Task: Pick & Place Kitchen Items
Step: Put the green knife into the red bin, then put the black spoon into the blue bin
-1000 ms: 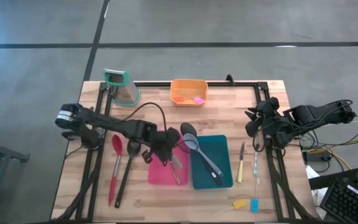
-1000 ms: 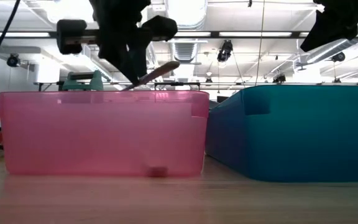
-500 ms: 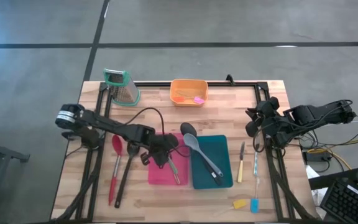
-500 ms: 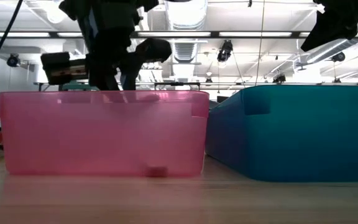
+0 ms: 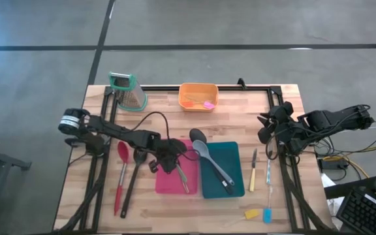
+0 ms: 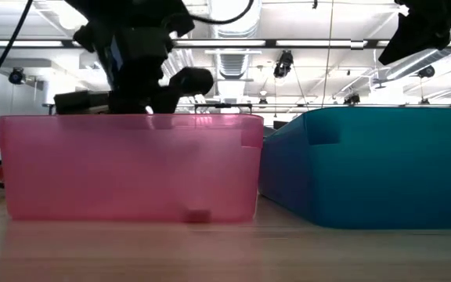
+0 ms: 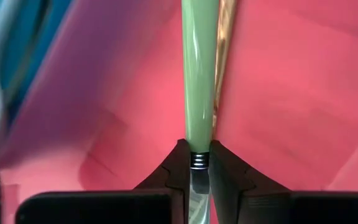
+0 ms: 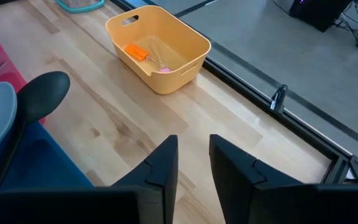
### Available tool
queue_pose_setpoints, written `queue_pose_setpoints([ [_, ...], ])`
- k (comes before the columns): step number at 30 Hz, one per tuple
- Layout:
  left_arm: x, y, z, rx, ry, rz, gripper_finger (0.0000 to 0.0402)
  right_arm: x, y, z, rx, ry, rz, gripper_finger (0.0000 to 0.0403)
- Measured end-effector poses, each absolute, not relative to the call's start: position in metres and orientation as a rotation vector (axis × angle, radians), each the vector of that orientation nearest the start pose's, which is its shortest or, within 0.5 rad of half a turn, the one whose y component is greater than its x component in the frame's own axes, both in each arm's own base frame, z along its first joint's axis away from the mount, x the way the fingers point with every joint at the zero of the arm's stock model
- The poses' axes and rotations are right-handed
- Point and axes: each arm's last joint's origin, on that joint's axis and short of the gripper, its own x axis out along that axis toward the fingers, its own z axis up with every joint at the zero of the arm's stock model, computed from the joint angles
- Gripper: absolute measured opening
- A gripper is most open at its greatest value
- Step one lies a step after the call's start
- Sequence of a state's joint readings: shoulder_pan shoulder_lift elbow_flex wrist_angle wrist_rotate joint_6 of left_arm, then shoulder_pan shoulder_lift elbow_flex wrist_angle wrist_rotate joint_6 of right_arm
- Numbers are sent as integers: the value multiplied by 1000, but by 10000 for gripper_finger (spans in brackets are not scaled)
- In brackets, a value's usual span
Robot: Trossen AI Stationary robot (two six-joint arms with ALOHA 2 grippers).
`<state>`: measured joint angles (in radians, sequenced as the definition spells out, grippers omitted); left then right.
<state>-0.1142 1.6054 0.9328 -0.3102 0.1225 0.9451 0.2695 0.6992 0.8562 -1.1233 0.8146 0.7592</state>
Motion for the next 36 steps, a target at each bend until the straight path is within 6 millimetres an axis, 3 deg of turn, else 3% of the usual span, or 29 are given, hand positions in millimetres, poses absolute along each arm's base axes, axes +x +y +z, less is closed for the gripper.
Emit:
queue_pose_setpoints([
  [7,310,-37,175,847,826,-665,37,102,6,299,194,586,-768,93],
  [19,316,-37,152,833,888,-707,38,102,6,299,194,586,-767,51],
  [25,319,-38,155,820,879,-674,65,102,6,299,194,586,-768,43],
  [36,326,-38,163,836,834,-622,110,103,6,299,194,586,-768,74],
])
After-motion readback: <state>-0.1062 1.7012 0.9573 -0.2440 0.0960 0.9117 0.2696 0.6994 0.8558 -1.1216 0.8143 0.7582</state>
